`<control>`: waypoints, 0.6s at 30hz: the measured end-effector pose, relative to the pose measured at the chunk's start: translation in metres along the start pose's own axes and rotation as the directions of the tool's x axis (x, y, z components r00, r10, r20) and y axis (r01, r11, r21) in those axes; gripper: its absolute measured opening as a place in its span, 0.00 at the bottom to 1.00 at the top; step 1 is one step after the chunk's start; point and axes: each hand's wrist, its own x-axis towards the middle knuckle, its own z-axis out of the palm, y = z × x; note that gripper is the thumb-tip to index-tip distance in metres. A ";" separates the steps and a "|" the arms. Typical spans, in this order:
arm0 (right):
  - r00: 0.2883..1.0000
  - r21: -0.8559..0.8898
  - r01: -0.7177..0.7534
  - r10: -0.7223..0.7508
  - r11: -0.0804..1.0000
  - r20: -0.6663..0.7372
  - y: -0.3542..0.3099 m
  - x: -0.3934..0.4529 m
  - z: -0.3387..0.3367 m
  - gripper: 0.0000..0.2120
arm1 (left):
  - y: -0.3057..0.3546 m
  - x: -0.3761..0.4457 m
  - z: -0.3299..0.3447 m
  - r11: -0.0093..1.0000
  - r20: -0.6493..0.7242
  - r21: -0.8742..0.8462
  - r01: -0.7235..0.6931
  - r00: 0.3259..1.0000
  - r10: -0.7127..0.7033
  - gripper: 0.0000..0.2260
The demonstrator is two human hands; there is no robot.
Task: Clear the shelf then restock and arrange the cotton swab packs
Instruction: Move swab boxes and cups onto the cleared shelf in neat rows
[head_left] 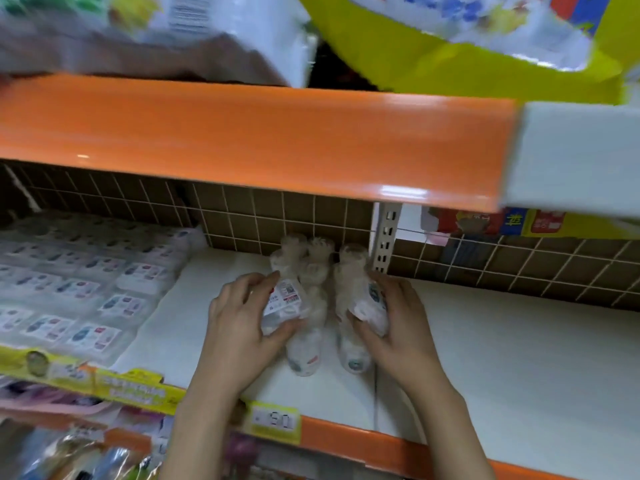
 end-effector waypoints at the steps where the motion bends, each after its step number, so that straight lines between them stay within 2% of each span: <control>1: 1.000 0.005 -0.012 0.012 1.000 -0.010 -0.010 0.004 0.012 0.29 | -0.014 0.001 -0.008 1.000 0.004 -0.003 0.004 1.000 -0.004 0.31; 4: 0.998 0.069 -0.058 0.060 0.996 -0.017 -0.050 0.012 0.049 0.31 | -0.062 -0.001 -0.035 0.999 0.043 -0.006 0.045 0.998 -0.045 0.33; 9: 0.999 0.077 -0.039 0.039 0.996 -0.002 -0.108 0.015 0.105 0.34 | -0.138 -0.010 -0.068 0.996 0.116 0.014 0.094 0.989 -0.095 0.39; 13: 0.998 0.071 -0.056 0.054 0.996 0.032 -0.130 0.010 0.128 0.37 | -0.166 -0.012 -0.081 0.992 0.160 0.020 0.123 0.979 -0.125 0.44; 18: 0.995 0.028 -0.078 0.076 0.997 0.066 -0.138 0.010 0.136 0.40 | -0.180 -0.013 -0.080 0.994 0.154 0.043 0.098 0.983 -0.104 0.40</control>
